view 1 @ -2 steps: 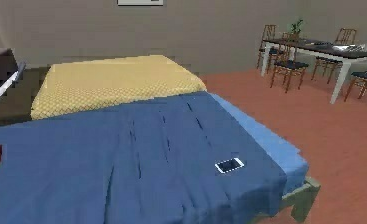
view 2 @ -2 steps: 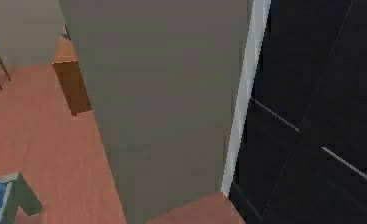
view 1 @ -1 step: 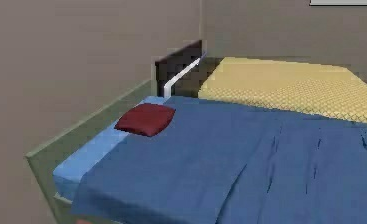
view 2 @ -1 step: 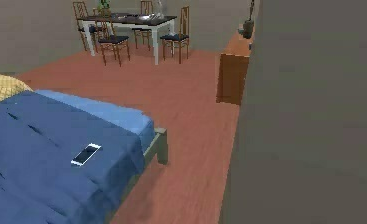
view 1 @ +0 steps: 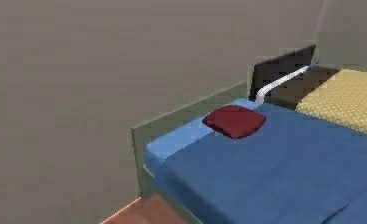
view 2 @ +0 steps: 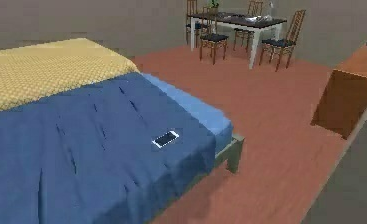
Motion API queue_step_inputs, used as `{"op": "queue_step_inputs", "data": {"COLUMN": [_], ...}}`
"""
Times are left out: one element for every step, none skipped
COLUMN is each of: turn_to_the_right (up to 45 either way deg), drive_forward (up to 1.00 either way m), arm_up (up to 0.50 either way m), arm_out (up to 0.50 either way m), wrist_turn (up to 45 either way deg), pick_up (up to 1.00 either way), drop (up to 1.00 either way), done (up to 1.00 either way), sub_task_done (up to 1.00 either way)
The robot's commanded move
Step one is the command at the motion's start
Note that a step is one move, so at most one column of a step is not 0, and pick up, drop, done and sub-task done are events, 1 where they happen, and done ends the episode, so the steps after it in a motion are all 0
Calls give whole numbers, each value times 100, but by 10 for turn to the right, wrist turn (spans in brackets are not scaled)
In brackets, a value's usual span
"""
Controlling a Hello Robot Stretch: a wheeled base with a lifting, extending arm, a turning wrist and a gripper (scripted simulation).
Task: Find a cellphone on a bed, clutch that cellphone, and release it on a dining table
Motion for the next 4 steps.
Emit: {"op": "queue_step_inputs", "data": {"turn_to_the_right": [450, 450, 120, 0], "drive_forward": [0, 0, 0, 35], "arm_up": [0, 0, 0, 0], "arm_out": [0, 0, 0, 0], "wrist_turn": [0, 0, 0, 0], "pick_up": [0, 0, 0, 0], "drop": [0, 0, 0, 0], "done": [0, 0, 0, 0], "sub_task_done": [0, 0, 0, 0]}}
